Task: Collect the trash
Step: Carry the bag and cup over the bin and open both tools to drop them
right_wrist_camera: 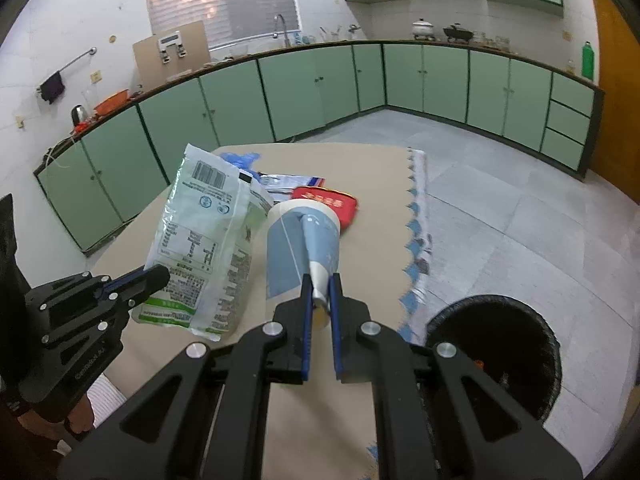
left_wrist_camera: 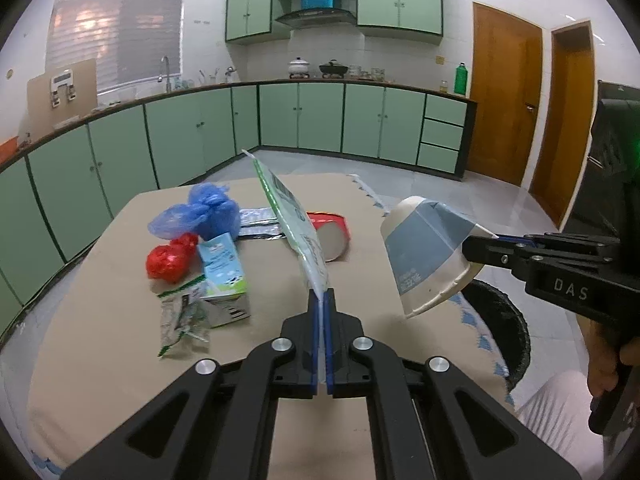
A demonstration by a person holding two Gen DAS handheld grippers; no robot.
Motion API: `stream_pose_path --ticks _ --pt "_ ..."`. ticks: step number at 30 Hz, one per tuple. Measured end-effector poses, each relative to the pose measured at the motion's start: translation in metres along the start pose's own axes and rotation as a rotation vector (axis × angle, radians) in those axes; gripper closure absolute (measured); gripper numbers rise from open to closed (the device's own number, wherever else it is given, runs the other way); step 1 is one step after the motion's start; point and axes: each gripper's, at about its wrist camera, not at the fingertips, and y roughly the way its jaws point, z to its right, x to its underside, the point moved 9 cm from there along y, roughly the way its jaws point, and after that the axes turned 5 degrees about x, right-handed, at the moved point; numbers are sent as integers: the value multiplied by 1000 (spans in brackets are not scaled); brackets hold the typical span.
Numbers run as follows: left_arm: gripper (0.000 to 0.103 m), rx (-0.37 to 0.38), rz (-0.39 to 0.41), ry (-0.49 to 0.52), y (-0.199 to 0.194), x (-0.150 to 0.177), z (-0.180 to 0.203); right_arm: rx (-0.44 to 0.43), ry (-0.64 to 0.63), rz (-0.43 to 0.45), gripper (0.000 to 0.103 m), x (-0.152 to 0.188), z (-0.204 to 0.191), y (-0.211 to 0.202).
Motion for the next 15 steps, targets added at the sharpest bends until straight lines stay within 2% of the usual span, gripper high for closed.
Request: stream_pose_path --ticks 10,15 --pt "101 21 42 85 -3 -24 54 65 74 25 96 6 39 -24" --pt "101 74 43 77 2 -30 83 102 79 22 96 9 55 -34"
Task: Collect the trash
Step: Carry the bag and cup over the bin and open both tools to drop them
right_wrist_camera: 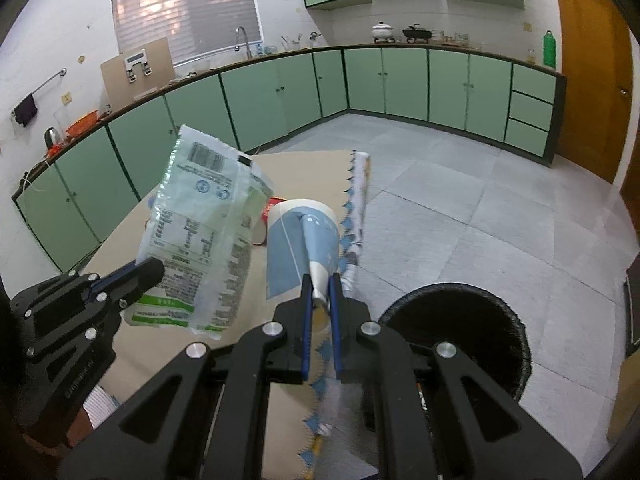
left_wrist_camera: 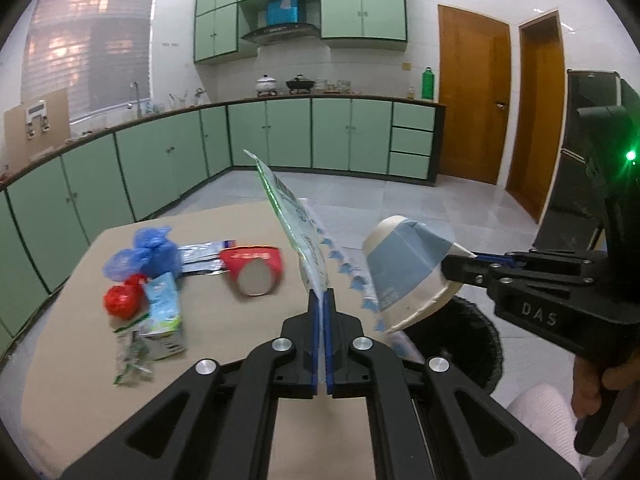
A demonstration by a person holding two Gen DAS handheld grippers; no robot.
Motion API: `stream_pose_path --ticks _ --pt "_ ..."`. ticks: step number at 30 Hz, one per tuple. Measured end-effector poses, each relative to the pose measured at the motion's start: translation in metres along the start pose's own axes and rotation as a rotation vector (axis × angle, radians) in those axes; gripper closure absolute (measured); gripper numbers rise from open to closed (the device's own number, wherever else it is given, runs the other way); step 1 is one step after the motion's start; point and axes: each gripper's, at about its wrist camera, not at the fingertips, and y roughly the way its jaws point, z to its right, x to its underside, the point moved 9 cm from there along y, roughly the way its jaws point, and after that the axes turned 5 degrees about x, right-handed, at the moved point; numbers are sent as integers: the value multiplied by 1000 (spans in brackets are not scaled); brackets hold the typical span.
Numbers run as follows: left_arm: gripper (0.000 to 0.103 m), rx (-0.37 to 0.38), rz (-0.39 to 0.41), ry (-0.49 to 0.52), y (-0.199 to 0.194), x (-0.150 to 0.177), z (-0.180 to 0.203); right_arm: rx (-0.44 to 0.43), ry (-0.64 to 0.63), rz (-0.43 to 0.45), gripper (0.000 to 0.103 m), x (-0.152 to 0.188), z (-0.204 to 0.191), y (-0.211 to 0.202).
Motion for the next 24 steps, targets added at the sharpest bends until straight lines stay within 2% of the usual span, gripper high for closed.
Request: stream_pose_path --ticks 10,19,24 --pt "101 111 -3 25 22 -15 44 99 71 20 96 2 55 -12" --pt "101 174 -28 46 48 -18 73 144 115 31 96 14 91 -11" --pt "101 208 -46 65 71 -21 95 163 188 28 96 25 123 -8"
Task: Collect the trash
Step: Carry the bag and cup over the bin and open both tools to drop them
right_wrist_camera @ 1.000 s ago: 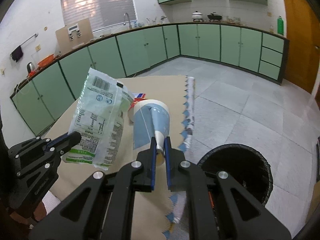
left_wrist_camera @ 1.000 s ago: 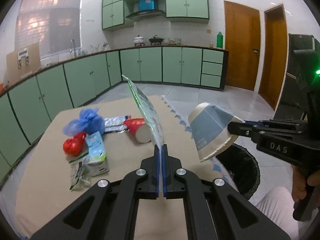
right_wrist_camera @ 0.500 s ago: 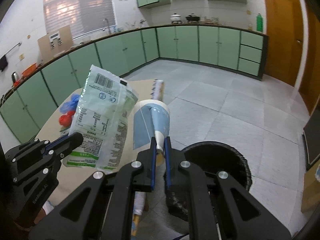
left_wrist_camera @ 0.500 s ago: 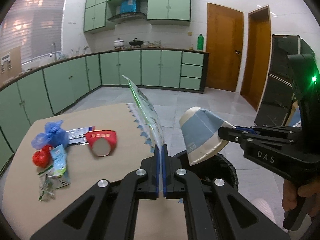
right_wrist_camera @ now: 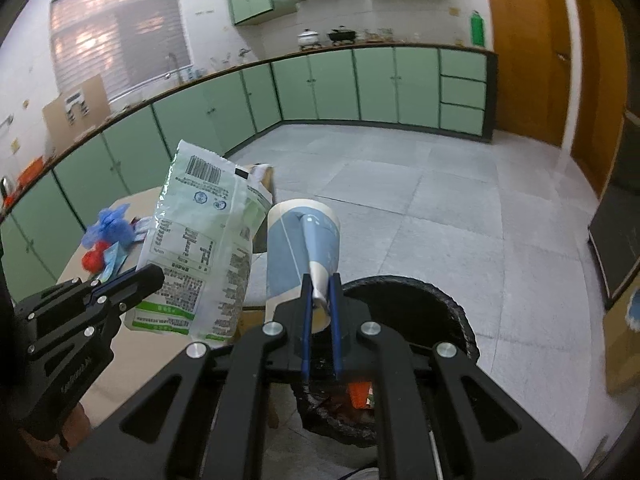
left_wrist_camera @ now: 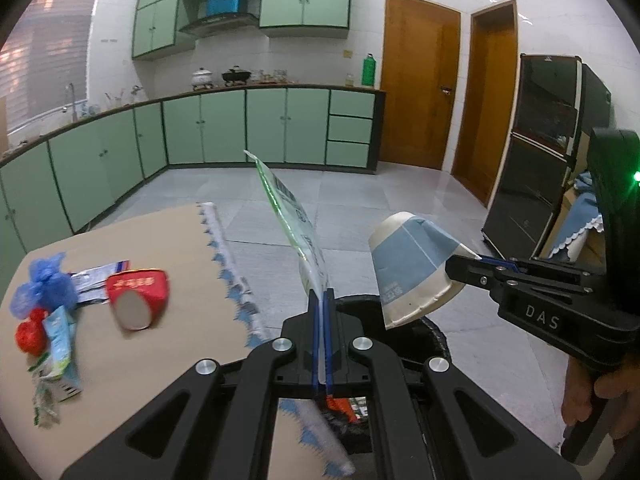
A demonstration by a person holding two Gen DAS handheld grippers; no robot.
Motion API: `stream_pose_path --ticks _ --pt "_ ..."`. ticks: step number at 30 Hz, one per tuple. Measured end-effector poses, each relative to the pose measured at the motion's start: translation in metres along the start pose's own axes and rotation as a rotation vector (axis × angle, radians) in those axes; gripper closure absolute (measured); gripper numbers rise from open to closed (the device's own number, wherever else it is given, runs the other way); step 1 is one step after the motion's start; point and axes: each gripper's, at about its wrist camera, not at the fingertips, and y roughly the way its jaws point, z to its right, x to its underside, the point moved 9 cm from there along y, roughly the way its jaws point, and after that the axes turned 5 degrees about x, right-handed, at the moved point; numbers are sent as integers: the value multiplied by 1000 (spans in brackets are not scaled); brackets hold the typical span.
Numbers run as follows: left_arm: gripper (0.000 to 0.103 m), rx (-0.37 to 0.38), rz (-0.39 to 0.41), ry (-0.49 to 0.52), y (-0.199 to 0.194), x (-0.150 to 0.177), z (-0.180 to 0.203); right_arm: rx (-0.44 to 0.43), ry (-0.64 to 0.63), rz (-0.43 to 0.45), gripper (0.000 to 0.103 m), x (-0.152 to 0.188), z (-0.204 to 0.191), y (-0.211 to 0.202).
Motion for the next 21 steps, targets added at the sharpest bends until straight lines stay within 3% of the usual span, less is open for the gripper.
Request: stream_pose_path --ticks 10,21 --pt "101 51 -106 17 73 -1 36 86 76 -65 96 22 67 32" --pt "100 66 -199 19 129 16 59 94 123 -131 89 43 108 73"
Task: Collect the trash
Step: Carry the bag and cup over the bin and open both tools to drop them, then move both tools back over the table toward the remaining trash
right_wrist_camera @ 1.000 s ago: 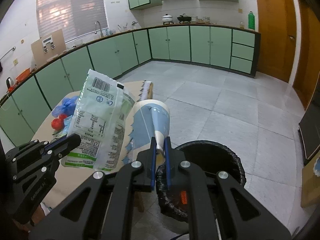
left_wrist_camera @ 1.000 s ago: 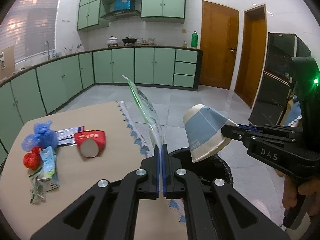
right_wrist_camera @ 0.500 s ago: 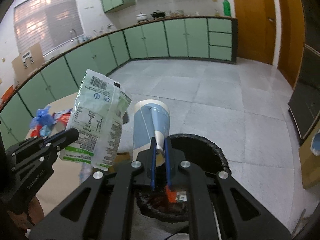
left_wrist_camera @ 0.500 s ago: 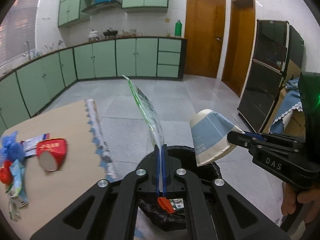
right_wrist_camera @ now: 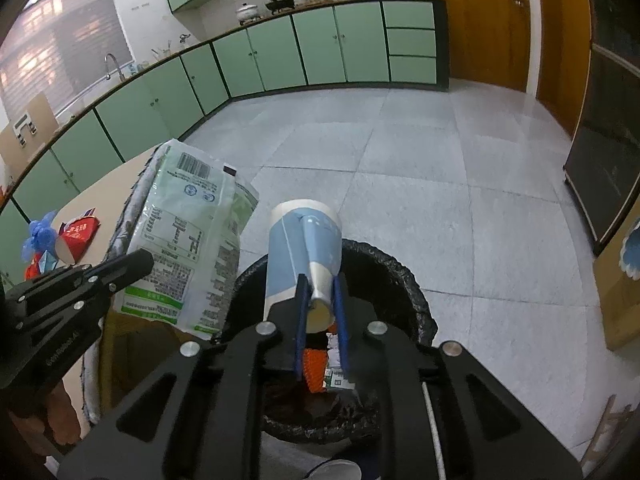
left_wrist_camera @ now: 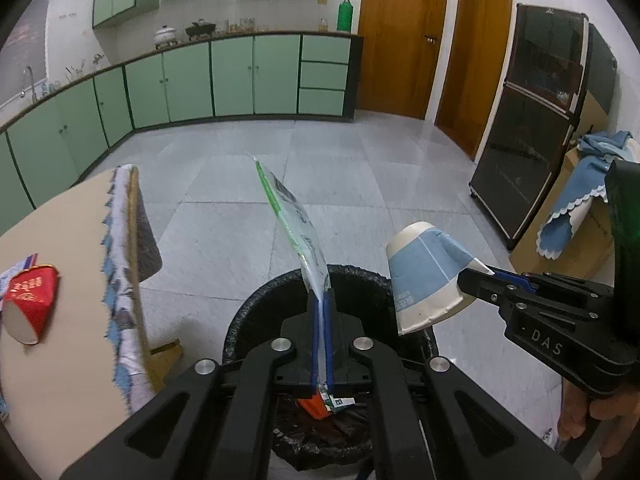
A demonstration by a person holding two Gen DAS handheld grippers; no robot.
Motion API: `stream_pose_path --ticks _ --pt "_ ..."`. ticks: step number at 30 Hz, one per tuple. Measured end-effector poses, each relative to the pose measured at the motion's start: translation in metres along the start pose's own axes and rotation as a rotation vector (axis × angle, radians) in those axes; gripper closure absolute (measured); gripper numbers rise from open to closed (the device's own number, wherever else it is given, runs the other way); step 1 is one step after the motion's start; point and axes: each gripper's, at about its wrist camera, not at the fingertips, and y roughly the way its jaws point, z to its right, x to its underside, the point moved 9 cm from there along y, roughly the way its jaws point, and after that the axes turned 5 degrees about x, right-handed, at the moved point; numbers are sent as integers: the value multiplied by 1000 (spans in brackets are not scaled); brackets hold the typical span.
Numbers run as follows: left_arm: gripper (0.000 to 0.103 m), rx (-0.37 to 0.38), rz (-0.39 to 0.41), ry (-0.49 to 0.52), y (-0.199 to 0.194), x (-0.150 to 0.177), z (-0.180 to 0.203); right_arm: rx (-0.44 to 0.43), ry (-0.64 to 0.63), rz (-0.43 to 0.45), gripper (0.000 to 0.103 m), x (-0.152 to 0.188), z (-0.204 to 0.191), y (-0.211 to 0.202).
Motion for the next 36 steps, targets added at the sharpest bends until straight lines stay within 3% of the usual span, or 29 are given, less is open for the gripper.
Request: stream_pose_path --ticks 4,10,15,17,21,31,36 --pt "98 -1 -18 -6 13 -1 0 -5 9 -17 82 -5 4 11" --pt "82 -4 -12 -13 16 -5 -3 2 37 -6 74 -12 15 14" --pt "72 -1 23 -26 3 -12 -4 0 63 38 57 -17 15 2" --pt "63 -4 42 -29 -4 -15 -7 7 57 62 47 -22 10 -7" --pt "58 -4 83 -45 -26 -22 -15 17 55 111 34 -32 4 -26" --pt "51 -64 172 -88 -95 -26 -62 -10 -6 197 18 -53 -49 -73" --pt "43 -140 212 -128 -137 -13 -106 -59 -52 199 13 -53 -100 -81"
